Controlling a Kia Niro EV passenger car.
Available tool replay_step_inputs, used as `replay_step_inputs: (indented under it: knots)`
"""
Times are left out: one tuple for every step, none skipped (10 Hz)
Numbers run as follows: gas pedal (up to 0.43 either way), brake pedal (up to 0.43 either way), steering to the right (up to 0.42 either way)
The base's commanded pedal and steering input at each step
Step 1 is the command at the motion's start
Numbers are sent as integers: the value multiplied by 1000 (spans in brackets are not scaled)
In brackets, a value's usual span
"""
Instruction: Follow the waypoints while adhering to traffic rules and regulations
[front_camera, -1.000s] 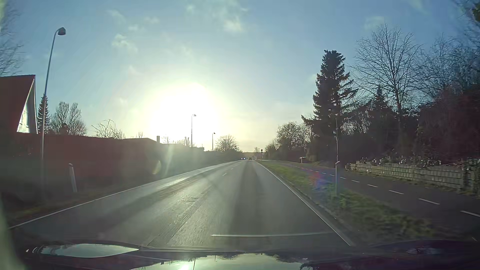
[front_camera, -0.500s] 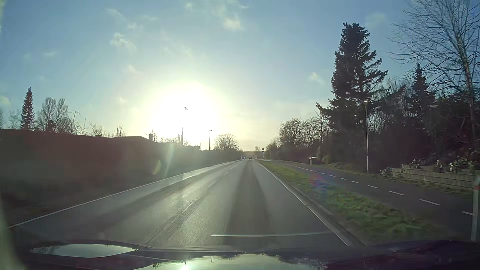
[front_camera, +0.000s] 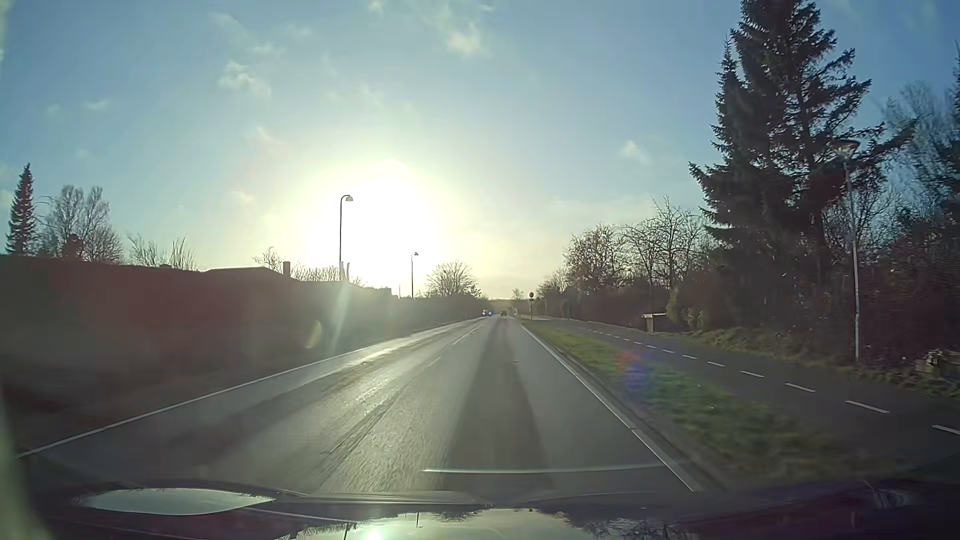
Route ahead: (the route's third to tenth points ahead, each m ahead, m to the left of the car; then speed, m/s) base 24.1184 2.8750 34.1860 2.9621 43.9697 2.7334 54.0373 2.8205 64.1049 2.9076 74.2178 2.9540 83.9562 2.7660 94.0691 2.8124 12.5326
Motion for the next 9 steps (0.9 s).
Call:
replay_step_inputs:
  knots:
    - [209,0,-4]
    - [209,0,-4]
    - [209,0,-4]
    - [209,0,-4]
    - [209,0,-4]
    - [209,0,-4]
    - [209,0,-4]
    - [209,0,-4]
    - [209,0,-3]
